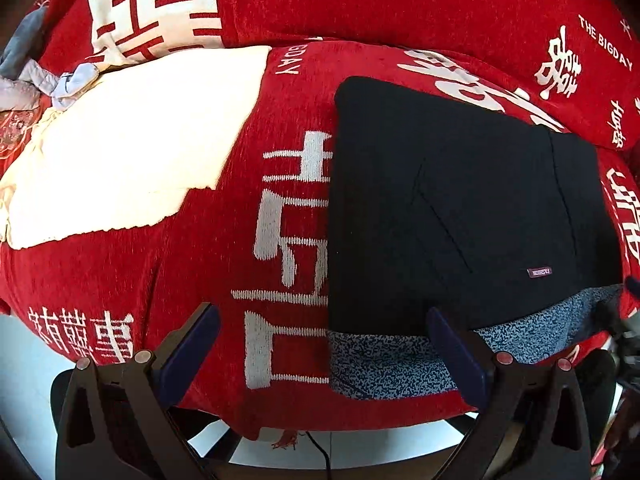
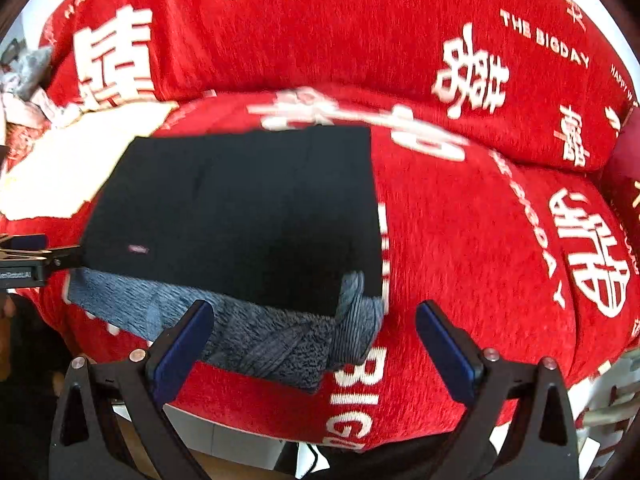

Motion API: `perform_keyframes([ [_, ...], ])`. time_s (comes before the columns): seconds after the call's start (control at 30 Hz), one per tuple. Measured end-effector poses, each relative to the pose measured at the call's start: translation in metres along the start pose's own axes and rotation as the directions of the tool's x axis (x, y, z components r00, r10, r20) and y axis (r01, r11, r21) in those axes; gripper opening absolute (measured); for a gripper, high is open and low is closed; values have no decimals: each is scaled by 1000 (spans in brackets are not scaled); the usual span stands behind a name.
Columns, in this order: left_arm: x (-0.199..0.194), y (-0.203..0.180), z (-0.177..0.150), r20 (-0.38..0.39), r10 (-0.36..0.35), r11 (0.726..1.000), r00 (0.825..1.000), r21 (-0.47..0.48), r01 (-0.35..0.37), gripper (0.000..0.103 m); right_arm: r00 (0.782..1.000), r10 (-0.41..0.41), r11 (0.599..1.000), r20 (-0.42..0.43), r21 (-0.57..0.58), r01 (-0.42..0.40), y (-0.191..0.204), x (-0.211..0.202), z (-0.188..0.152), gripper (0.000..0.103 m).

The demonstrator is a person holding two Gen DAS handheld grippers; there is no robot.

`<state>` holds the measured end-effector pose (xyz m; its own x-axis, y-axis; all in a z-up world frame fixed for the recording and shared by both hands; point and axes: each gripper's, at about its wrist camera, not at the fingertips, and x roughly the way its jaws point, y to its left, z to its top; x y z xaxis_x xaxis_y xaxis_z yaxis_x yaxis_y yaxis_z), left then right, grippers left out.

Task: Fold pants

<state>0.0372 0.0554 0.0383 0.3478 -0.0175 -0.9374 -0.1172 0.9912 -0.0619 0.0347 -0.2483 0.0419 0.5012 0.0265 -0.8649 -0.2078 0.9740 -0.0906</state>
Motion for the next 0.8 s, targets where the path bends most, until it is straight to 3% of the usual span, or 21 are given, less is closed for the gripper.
perform_keyframes([
  [0.07,-3,-2,0,7,15,1000,1000,20,-15,103,997,5,1000,-71,27,-3,-6,17,-5,101],
  [0.13,-10,-3,-2,21,29,999,999,29,-30,103,997,44,996,-68,79,-38,-15,13,-6,101],
  [0.27,-14,-9,-4,37,38,998,999,55,-40,103,1000,-5,998,31,57,3,-13,-17,6,101],
  [0.37,-12,-9,-4,37,40,998,999,54,-42,103,988,58,995,146,68,-68,-8,-42,19,102],
  [0.43,-11,-7,-4,31,33,998,999,46,-34,103,979,114,991,170,53,-125,2,-46,26,102],
  [0.63,-11,-7,-4,30,39,998,999,55,-40,103,984,171,985,55,-14,-170,28,-1,35,102],
  [0.7,-10,-7,-4,22,34,998,999,53,-35,103,990,136,990,-18,-20,-137,31,18,30,102],
  [0.73,-10,-6,-4,23,33,998,999,52,-35,103,994,112,994,-14,-17,-112,30,19,30,102],
  [0.8,-11,-6,-4,26,35,998,999,55,-36,103,989,146,989,-9,14,-146,24,12,34,102],
])
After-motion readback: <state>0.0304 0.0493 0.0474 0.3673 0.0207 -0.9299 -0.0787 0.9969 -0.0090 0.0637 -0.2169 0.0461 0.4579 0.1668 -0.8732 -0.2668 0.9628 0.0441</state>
